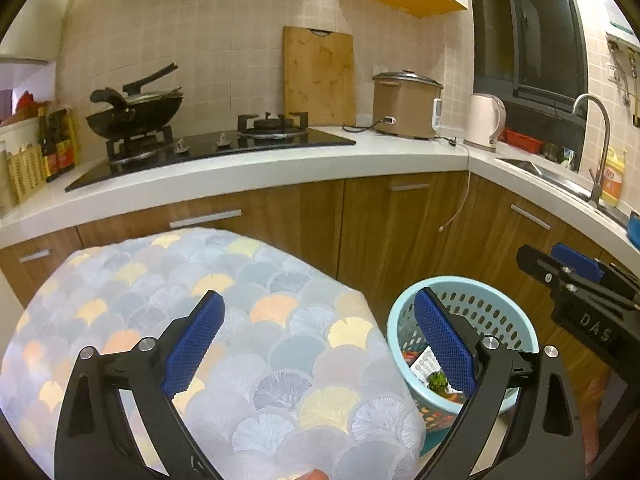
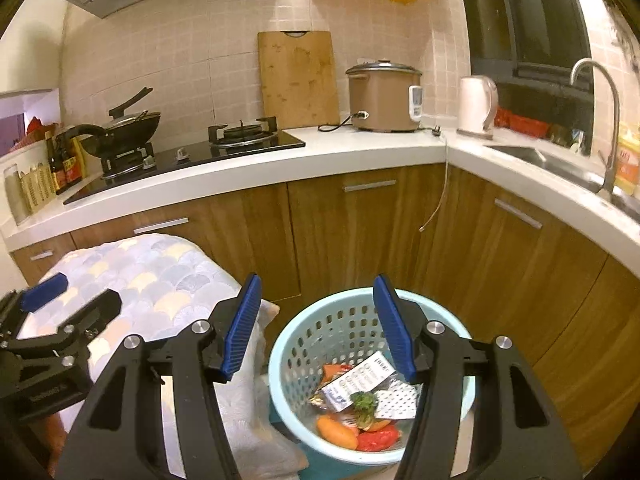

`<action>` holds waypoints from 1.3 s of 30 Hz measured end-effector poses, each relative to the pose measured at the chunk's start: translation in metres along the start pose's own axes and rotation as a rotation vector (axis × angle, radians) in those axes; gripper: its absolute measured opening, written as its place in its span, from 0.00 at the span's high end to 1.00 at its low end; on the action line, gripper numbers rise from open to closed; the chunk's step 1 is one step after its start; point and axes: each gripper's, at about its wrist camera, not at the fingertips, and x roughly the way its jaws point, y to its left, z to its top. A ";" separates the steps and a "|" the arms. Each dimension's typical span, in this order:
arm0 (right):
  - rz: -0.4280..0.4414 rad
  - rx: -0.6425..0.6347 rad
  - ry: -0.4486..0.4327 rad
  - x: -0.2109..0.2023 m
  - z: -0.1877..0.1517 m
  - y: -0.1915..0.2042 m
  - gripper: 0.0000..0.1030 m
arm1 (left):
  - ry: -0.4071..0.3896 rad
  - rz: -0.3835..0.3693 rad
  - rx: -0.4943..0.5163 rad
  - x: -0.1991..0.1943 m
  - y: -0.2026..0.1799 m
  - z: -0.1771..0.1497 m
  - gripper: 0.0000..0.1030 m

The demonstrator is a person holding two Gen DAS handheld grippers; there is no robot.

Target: Collect trash

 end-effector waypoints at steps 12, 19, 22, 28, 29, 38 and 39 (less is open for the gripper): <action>0.001 -0.015 -0.002 0.000 -0.001 0.006 0.47 | 0.011 -0.008 -0.005 0.004 0.003 -0.004 0.09; 0.009 -0.018 -0.007 -0.002 0.000 0.008 0.47 | 0.017 -0.009 -0.006 0.004 0.003 -0.005 0.09; 0.018 -0.009 -0.009 -0.004 0.001 0.008 0.47 | 0.013 -0.011 -0.005 0.002 0.002 -0.003 0.09; 0.020 -0.011 -0.019 -0.008 0.002 0.008 0.47 | 0.007 -0.019 -0.004 -0.004 0.002 -0.002 0.09; 0.020 -0.013 -0.021 -0.009 0.002 0.009 0.47 | 0.012 -0.027 -0.007 -0.004 0.003 -0.001 0.09; 0.023 -0.014 -0.021 -0.009 0.003 0.011 0.47 | 0.003 -0.061 -0.040 -0.012 0.009 0.005 0.09; 0.024 -0.014 -0.021 -0.009 0.003 0.011 0.47 | 0.003 -0.060 -0.040 -0.012 0.009 0.005 0.09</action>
